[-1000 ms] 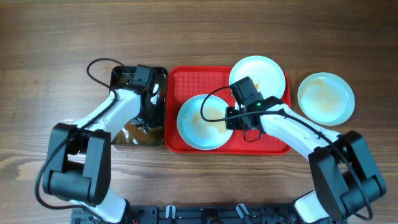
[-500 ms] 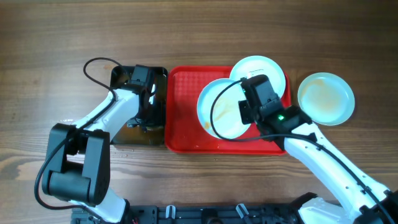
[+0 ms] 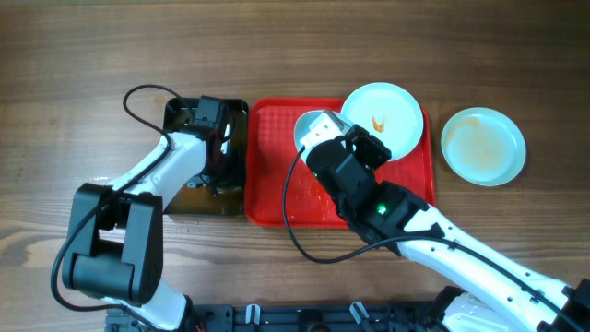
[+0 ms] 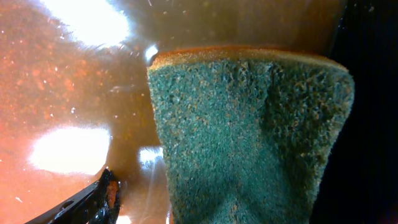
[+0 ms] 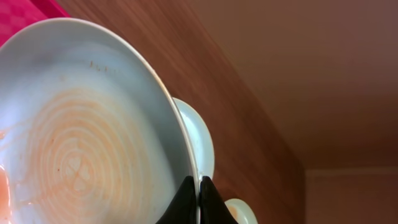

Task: Clean dirty plates on tray and stack at the side
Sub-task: 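Lift plate with right gripper and stack it on the plate at right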

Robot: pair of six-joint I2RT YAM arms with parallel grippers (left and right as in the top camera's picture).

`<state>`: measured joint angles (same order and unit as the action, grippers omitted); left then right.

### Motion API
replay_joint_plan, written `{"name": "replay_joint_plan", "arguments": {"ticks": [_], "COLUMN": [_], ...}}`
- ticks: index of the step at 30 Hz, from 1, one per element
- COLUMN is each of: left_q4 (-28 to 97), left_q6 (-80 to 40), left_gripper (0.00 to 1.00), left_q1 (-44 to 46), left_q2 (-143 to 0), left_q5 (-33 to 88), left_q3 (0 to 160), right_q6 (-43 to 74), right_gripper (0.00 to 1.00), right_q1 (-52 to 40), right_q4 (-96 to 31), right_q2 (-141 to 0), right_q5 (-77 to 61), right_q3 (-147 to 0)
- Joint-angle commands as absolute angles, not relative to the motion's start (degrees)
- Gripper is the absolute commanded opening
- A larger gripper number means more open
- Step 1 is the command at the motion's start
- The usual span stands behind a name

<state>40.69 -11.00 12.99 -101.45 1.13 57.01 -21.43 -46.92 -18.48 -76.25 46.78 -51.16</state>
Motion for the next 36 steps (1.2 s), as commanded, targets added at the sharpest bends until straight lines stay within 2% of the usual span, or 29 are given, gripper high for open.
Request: {"name": "replay_joint_plan", "arguments": {"ticks": [1, 5, 8, 11, 17, 23, 29, 32, 33, 35, 36], "left_q4": [39.66, 39.66, 39.68, 39.68, 39.68, 39.68, 39.68, 39.68, 39.70, 39.68, 39.68], "left_q6": [-10.90, -10.90, -10.90, -10.92, -10.92, -10.92, -10.92, -10.92, -10.92, -10.92, -10.92], "left_gripper": [0.79, 0.79, 0.79, 0.79, 0.79, 0.78, 0.78, 0.78, 0.78, 0.78, 0.78], "left_q1": [13.61, 13.61, 13.61, 13.61, 13.65, 13.65, 13.65, 13.65, 13.65, 13.65, 13.65], "left_q2": [-102.76, -102.76, -102.76, -102.76, -102.76, -102.76, -102.76, -102.76, -102.76, -102.76, -102.76], "left_q5": [5.96, 5.96, 5.96, 5.98, 5.98, 5.98, 5.98, 5.98, 5.98, 5.98, 5.98], "left_q3": [55.51, 55.51, 55.51, 55.51, 55.51, 55.51, 55.51, 55.51, 55.51, 55.51, 55.51], "right_q6": [-24.08, -22.68, -12.23, 7.25, 26.22, 30.76, 35.07, 34.68, 34.65, 34.46, 32.97], "right_gripper": [0.04, 0.04, 0.04, 0.04, 0.04, 0.04, 0.04, 0.04, 0.07, 0.40, 0.47], "right_q1": [-47.09, -47.00, -44.88, -36.84, -15.31, 8.40, 26.20, 29.36, 29.82, 29.80, 29.80], "right_q4": [-17.74, -17.19, -17.23, -20.86, -29.50, -31.51, -32.86, -33.06, -32.53, -31.27, -30.37], "right_q2": [-75.00, -75.00, -75.00, -75.00, -75.00, -75.46, -76.53, -77.17, -77.17, -77.17, -77.17], "right_q5": [49.74, 50.15, 50.11, 42.35, 23.27, 4.84, 1.69, 1.34, 1.04, -1.50, -5.50], "right_q3": [-52.56, -52.56, -52.56, -52.56, -52.56, -52.38, -50.63, -50.61, -50.61, -50.61, -50.61]}}
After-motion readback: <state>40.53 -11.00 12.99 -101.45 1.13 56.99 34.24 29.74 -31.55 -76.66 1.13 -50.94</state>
